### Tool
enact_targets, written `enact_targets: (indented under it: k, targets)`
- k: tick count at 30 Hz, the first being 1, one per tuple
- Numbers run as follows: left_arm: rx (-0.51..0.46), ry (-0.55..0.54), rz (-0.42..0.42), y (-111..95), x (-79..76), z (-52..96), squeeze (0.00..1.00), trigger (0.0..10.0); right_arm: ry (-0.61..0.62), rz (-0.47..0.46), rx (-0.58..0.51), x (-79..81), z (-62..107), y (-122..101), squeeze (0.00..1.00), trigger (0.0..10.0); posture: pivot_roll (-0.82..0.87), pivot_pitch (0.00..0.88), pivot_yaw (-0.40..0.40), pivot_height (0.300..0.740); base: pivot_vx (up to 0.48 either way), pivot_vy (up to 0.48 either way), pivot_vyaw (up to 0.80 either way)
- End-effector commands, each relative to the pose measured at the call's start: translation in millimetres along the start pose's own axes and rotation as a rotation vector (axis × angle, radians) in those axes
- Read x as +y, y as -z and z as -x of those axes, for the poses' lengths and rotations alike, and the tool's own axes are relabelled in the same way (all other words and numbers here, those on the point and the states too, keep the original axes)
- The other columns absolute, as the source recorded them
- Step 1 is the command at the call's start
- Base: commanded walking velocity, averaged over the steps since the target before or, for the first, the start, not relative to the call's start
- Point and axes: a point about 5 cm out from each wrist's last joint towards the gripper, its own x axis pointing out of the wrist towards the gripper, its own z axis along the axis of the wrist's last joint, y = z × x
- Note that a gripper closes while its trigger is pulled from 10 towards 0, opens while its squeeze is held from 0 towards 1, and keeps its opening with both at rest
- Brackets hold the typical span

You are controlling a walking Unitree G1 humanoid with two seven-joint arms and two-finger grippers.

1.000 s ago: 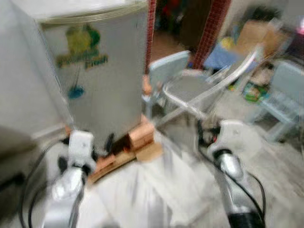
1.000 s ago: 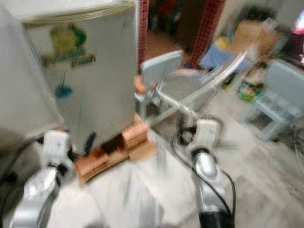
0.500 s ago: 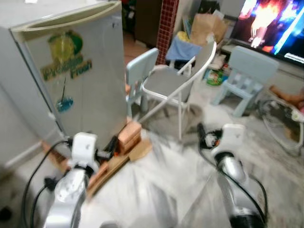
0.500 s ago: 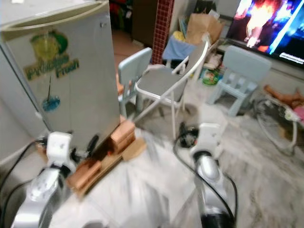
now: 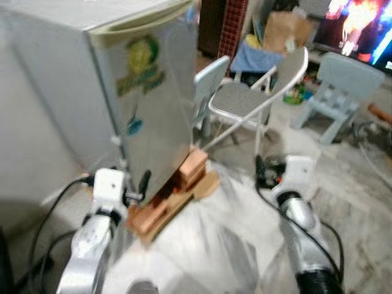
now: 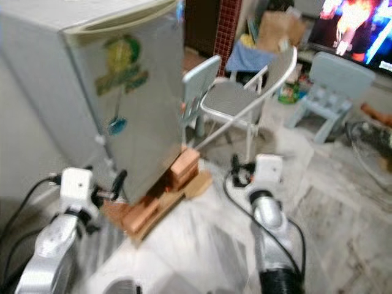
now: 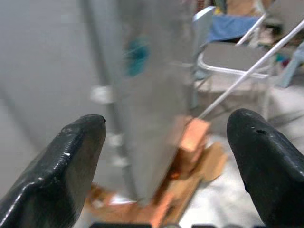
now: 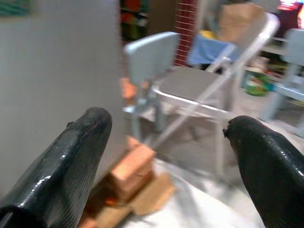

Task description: Restocking fridge

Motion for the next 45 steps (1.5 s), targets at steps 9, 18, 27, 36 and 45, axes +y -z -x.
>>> enact_targets:
  k: [9,18,27,36,45]
  targets:
    - [-0.056,0.008,-0.031,-11.6,-7.1,-5.4,0.00,10.0,0.050,-0.027,-0.011,-11.0,-4.8,-6.2,0.00,10.0,0.13,0.000,-0.059,0.740,0.000,0.408,0.00]
    - [-0.081,-0.015,-0.075,-14.9,-4.0,-4.1,0.00,10.0,0.049,-0.056,-0.026,-6.9,-10.2,-13.7,0.00,10.0,0.13,0.000,-0.045,0.740,0.000,0.000,0.00]
    - [-0.101,-0.107,-0.083,-12.2,2.1,4.3,0.00,10.0,0.052,0.015,-0.014,-17.2,3.6,-5.7,0.00,10.0,0.12,0.000,-0.063,0.740,0.000,0.000,0.00]
    - [-0.085,-0.047,-0.083,-7.0,-9.4,7.1,0.00,10.0,0.058,0.044,-0.007,-17.6,7.4,-4.1,0.00,10.0,0.11,0.000,-0.066,0.740,0.000,0.000,0.00]
    - [-0.089,-0.107,-0.087,-7.0,2.4,6.7,0.00,10.0,0.060,0.037,0.001,-19.4,8.8,-2.9,0.00,10.0,0.12,0.000,-0.074,0.740,0.000,0.000,0.00]
